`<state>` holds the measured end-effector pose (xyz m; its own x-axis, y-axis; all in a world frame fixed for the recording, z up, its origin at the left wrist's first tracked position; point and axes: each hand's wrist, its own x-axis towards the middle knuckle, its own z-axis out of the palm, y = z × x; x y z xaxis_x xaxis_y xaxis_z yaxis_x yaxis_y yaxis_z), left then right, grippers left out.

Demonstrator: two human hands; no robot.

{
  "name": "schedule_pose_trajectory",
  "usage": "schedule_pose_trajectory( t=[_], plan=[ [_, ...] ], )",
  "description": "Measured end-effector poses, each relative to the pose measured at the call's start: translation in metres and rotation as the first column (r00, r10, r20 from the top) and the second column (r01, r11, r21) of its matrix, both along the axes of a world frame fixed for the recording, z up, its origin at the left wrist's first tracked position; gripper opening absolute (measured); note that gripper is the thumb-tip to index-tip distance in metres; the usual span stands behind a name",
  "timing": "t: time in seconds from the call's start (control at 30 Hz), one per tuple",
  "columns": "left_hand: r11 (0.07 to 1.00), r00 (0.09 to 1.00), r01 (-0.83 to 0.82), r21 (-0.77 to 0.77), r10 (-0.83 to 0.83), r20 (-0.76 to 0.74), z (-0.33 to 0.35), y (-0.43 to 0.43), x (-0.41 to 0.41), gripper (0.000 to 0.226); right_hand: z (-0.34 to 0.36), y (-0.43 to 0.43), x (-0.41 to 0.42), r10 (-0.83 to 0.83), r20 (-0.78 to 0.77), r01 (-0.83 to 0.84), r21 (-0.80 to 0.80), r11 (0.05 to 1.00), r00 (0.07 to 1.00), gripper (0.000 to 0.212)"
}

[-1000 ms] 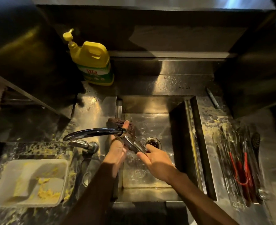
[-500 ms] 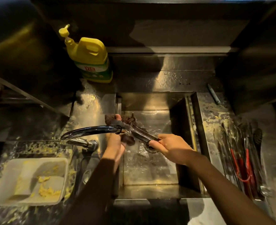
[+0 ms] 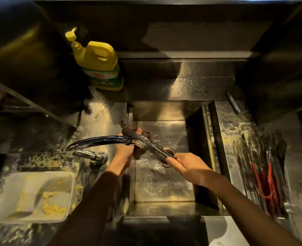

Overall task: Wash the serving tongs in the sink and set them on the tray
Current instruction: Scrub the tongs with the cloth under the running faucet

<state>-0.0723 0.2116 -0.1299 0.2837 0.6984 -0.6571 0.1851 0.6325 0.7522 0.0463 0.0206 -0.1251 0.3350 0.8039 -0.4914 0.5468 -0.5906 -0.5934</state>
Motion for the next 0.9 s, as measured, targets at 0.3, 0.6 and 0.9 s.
schedule_pose_trajectory(
  t=[0.3,0.6,0.9],
  plan=[
    [0.989,0.989,0.121,-0.090,-0.112,0.099,0.009,-0.023,0.002,0.020,0.003,0.019,-0.027,-0.136,-0.149,0.151,0.099,0.984,0.979,0.056],
    [0.956,0.908,-0.029,-0.293,0.148,0.393,0.002,-0.008,-0.035,0.050,0.007,-0.006,-0.016,-0.133,0.069,0.134,-0.014,0.991,0.989,0.052],
    [0.988,0.973,0.147,-0.045,-0.136,0.186,0.013,-0.009,-0.020,0.039,0.000,0.002,-0.033,-0.076,-0.096,0.073,-0.043,0.996,0.992,0.070]
  ],
)
